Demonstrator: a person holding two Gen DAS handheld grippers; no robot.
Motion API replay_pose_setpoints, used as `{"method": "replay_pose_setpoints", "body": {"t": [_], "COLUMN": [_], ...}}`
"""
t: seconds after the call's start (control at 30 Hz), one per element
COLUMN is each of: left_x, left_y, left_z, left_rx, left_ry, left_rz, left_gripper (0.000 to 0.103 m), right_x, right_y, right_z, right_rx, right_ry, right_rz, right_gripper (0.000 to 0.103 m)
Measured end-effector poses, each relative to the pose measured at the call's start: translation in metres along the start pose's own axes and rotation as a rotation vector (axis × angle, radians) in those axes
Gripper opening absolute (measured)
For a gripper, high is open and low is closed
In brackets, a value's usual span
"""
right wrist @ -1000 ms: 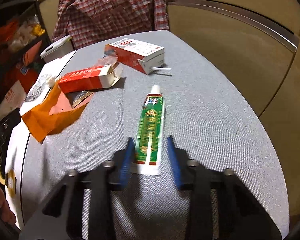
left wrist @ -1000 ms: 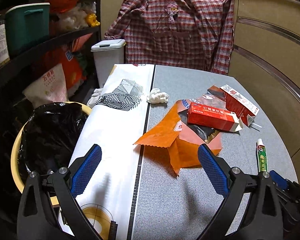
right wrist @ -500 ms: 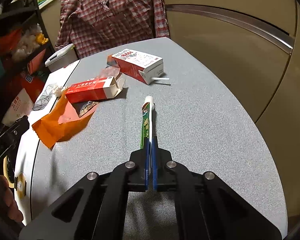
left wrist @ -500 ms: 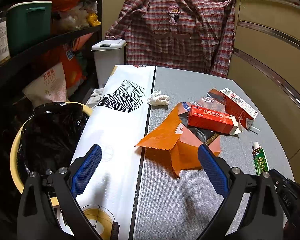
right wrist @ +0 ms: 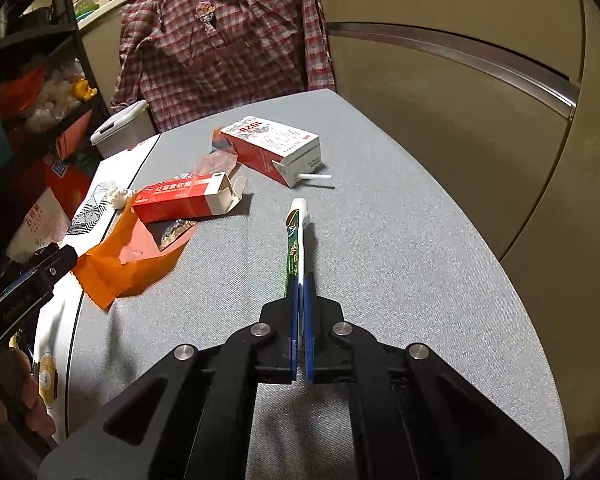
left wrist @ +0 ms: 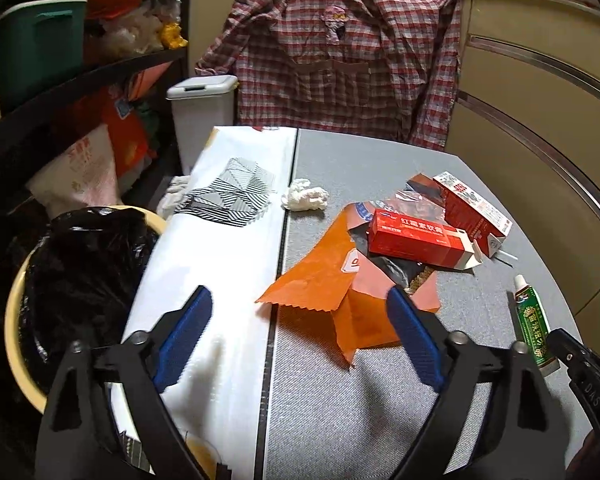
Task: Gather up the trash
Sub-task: 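Grasp the green toothpaste tube with the right gripper while the left gripper grasps the orange wrapper, then carry both items over the bin and open both grippers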
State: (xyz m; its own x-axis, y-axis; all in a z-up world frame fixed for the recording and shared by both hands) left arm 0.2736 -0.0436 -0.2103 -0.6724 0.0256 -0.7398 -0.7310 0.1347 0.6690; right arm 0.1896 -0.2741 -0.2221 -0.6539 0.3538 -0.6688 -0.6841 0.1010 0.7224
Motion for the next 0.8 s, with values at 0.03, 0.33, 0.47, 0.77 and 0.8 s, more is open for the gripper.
{"method": "replay_pose_setpoints", "body": {"t": [0.03, 0.33, 0.47, 0.77, 0.8], "left_x": [0.001, 0.013, 0.009, -0.012, -0.015], "left_y": [-0.004, -0.031, -0.019, 0.027, 0.034], "left_z": [0.0, -0.014, -0.02, -0.014, -0.011], "left_rx": [0.011, 0.112, 0.175, 0.192, 0.193], "left_ry": [-0.006, -0.075, -0.066, -0.065, -0.058], "left_rz": [0.014, 0.109, 0.064, -0.042, -0.049], "left_gripper": [0.075, 0.021, 0.0, 0.0, 0.0], "right_x": [0.0, 0.003, 0.003, -0.002, -0.003], "right_y": [-0.001, -0.004, -0.005, 0.01, 0.012], "right_z": [-0.001, 0.001, 0.001, 0.004, 0.004], "right_rx": [-0.003, -0.009, -0.008, -0.034, -0.037], "right_ry": [-0.006, -0.005, -0.01, -0.028, -0.03], "right_rz": [0.006, 0.017, 0.017, -0.015, -0.019], "right_gripper": [0.003, 0.003, 0.003, 0.003, 0.003]}}
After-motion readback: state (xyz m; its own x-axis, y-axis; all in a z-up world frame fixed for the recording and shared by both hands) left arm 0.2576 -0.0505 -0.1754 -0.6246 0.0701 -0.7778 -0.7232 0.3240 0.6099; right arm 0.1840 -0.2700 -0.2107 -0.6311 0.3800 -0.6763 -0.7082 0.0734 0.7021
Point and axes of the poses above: each gripper's, at about its wrist camera, not at the fingertips, and y roughly against the way its jaws point, z to its left, x to its underside, the point moved 4 cm from there along -y, roughly the way its jaws point, and after that the axes turned 2 degrees about -x, right-handed, at the moved point
